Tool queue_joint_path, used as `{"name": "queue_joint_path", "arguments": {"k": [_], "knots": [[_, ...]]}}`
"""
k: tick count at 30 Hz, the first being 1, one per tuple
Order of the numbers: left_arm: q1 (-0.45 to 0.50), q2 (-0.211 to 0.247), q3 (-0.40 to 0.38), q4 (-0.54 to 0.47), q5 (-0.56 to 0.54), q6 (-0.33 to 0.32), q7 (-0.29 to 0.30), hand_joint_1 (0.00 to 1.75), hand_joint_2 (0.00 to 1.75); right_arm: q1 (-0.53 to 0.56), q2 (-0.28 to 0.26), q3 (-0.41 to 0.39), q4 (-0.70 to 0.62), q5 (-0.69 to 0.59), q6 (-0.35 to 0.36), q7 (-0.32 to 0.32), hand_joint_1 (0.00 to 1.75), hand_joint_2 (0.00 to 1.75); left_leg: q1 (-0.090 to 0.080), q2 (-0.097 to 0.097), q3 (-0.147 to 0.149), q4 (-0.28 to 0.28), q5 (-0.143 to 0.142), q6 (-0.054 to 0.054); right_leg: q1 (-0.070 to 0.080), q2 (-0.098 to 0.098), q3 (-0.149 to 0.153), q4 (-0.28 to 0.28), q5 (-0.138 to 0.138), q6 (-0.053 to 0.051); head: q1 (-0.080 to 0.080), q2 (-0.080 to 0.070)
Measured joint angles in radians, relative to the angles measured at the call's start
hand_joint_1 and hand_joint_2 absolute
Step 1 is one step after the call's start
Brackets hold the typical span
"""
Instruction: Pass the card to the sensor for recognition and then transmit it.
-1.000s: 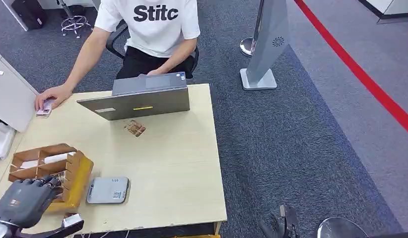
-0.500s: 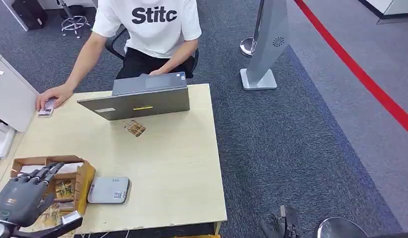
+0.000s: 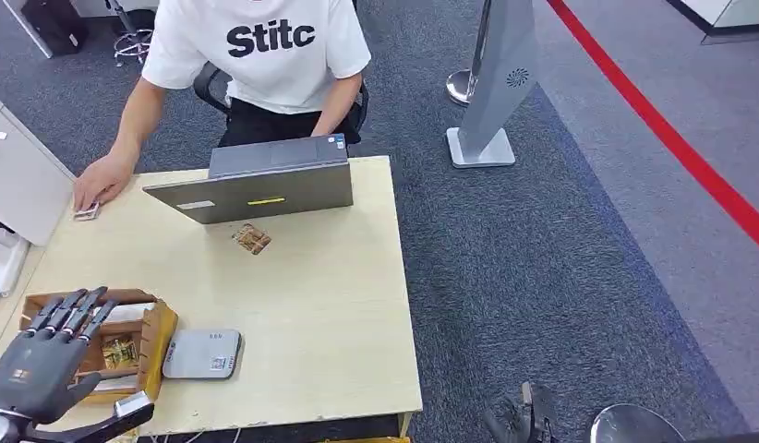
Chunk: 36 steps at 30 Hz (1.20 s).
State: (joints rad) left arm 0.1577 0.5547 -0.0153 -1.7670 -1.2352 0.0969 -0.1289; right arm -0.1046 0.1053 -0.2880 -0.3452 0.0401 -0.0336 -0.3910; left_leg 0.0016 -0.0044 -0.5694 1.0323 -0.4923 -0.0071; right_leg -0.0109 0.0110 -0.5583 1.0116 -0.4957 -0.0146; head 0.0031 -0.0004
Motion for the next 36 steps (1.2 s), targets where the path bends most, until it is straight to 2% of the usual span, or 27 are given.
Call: {"name": "queue_joint_path", "arguments": {"k": [10,18,23,28,36], "knots": [[0.003,0.000,0.003,-0.001,-0.002,0.001,0.001,0.00,1.75,0.001,0.000,-0.009,0.000,0.000,0.000,0.000,0.00,1.75,0.000,0.000,0.000,0.000,0.000,0.000,0.000,0.000,0.000,0.000,0.000,0.000,0.000,0.000],[0.028,0.001,0.008,-0.056,-0.018,0.008,-0.001,0.00,1.75,0.003,0.000,-0.017,0.000,0.000,0.000,0.000,0.00,1.75,0.000,0.000,0.000,0.000,0.000,0.000,0.000,0.000,0.000,0.000,0.000,0.000,0.000,0.000],[0.103,0.029,0.016,-0.118,0.019,-0.017,0.001,0.00,1.75,0.006,-0.001,-0.025,0.004,0.000,0.000,0.000,0.00,1.75,0.000,0.000,0.000,0.000,0.000,0.000,0.000,0.000,0.000,0.000,0.000,0.000,0.000,0.000],[0.210,0.070,0.077,-0.197,0.087,-0.050,0.001,0.00,1.75,0.007,-0.001,-0.041,0.006,0.000,0.000,-0.001,0.00,1.75,0.000,0.000,0.000,0.000,0.000,0.000,0.000,0.000,-0.001,0.000,0.000,0.000,0.000,0.000],[0.309,0.090,0.155,-0.274,0.133,-0.072,0.003,0.00,1.75,0.008,-0.001,-0.054,0.010,0.000,0.002,-0.001,0.00,1.75,0.000,0.000,0.000,0.000,0.000,0.000,0.000,0.000,0.000,0.000,0.000,0.000,0.000,0.000]]}}
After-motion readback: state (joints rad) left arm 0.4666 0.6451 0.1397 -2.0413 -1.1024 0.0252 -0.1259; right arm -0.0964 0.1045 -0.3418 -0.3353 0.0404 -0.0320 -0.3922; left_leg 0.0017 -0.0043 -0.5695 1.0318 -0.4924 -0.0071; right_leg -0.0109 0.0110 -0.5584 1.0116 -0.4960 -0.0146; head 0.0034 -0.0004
